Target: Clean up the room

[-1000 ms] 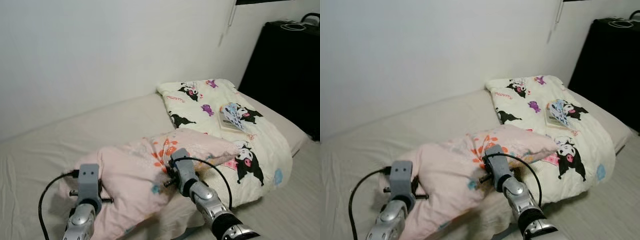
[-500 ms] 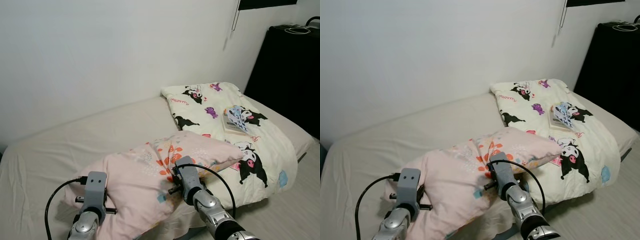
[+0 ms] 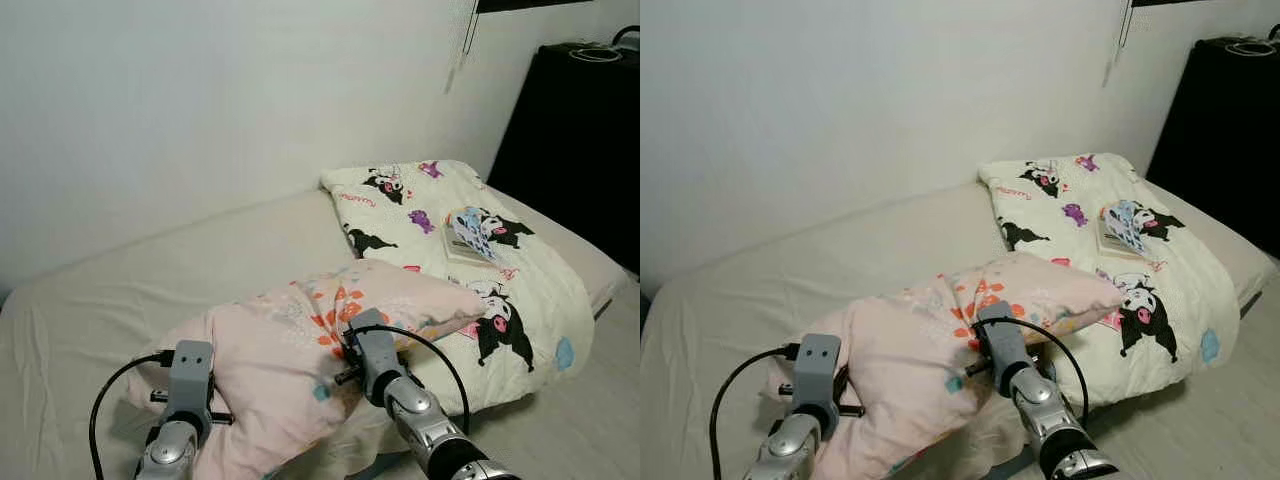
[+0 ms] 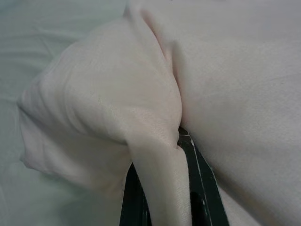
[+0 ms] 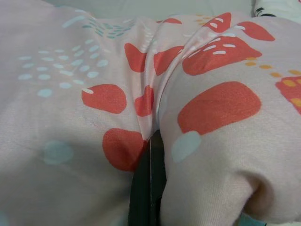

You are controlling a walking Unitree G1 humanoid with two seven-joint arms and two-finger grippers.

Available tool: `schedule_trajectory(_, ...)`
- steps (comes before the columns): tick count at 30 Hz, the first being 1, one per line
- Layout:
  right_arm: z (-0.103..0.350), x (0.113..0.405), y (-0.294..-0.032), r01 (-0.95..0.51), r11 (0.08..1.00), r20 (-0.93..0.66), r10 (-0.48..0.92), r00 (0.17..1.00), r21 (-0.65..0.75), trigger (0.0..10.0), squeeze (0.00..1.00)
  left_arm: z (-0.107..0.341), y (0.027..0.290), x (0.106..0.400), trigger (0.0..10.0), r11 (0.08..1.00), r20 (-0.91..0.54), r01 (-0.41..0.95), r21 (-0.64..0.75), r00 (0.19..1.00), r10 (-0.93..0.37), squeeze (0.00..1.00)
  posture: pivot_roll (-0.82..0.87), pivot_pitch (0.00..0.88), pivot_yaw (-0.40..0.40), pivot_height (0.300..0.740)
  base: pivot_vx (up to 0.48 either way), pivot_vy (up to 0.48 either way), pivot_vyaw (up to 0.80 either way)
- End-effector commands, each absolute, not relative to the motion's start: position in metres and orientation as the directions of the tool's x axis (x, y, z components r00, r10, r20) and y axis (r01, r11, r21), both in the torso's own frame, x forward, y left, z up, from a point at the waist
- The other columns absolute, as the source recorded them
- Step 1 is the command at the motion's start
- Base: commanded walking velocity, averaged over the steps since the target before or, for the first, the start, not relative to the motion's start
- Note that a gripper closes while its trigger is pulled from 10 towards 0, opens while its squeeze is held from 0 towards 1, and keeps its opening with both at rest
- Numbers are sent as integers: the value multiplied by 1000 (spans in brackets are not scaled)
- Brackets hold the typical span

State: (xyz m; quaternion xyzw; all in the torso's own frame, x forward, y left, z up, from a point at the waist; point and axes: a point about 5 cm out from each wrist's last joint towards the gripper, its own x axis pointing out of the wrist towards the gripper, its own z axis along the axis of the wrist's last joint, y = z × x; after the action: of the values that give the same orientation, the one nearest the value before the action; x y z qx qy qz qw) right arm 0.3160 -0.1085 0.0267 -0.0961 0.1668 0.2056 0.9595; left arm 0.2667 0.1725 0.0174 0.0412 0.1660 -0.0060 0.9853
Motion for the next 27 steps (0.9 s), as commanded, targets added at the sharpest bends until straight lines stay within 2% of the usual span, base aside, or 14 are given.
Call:
schedule_trajectory(1, 38, 320, -97, -469, 872, -296, 415, 860, -139, 10000, 0, 25, 170, 271, 10000, 995, -277, 40, 94, 961, -13, 0, 44, 57, -18, 740, 0, 0, 800)
schedule_trajectory(27, 43, 322, -90, -503, 851, -269, 455, 849, -150, 10000, 0, 29, 174, 273, 10000, 996, -258, 22, 90, 966, 2, 0, 44, 57, -23, 740, 0, 0, 800)
